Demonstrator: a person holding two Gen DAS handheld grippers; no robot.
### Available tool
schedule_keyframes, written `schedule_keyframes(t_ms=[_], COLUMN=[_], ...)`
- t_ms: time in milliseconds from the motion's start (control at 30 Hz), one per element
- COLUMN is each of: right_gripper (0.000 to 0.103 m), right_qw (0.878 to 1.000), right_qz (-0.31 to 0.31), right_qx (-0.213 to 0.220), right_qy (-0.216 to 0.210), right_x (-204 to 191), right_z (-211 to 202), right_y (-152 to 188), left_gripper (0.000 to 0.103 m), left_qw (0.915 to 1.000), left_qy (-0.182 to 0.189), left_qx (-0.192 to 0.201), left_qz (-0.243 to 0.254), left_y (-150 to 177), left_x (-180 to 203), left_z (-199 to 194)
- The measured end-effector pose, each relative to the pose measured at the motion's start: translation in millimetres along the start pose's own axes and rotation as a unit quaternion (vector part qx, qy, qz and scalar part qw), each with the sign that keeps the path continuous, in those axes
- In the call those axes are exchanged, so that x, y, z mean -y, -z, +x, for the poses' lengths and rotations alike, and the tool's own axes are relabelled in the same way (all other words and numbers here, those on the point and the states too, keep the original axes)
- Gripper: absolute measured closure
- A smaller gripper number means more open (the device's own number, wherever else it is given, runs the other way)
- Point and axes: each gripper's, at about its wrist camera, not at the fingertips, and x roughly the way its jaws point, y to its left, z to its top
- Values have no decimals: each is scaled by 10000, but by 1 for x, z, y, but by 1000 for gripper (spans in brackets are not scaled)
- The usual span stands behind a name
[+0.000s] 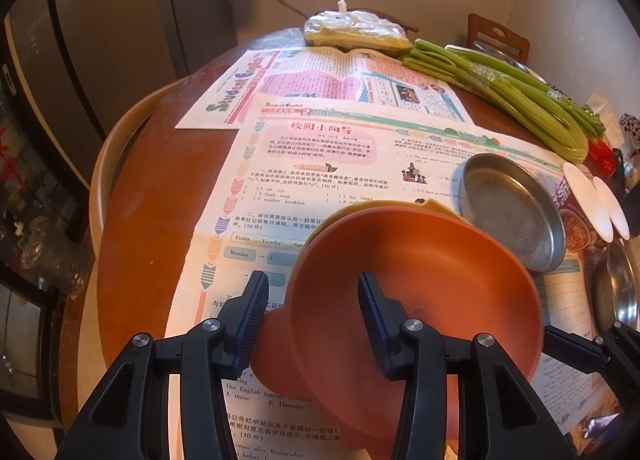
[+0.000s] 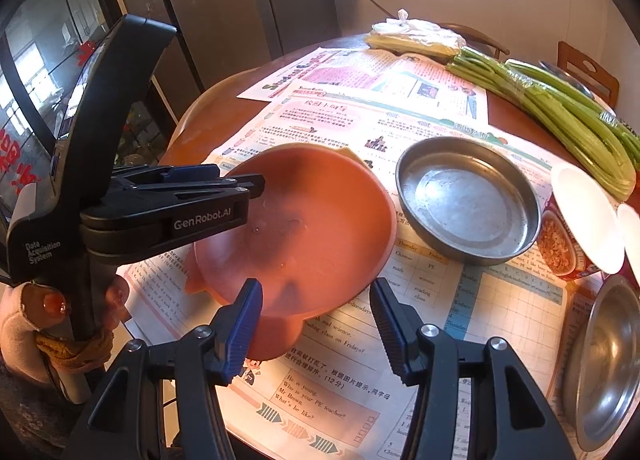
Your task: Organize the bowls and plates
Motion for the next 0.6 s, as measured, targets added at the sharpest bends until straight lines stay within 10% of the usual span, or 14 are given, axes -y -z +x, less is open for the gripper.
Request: schedule_keyframes(t_ms=[600], right_gripper=[47], right_qw=[9991], right_qz=[184], right_qx=[383], right_qy=[24], right_x=[19], right_z=[-29], right_y=[1], left_gripper=[51], left_qw=[9988], left_qy=[341], left_qx=[336], left_qz=[-34], left_y=[-3], left_x=[16], left_z=[-37])
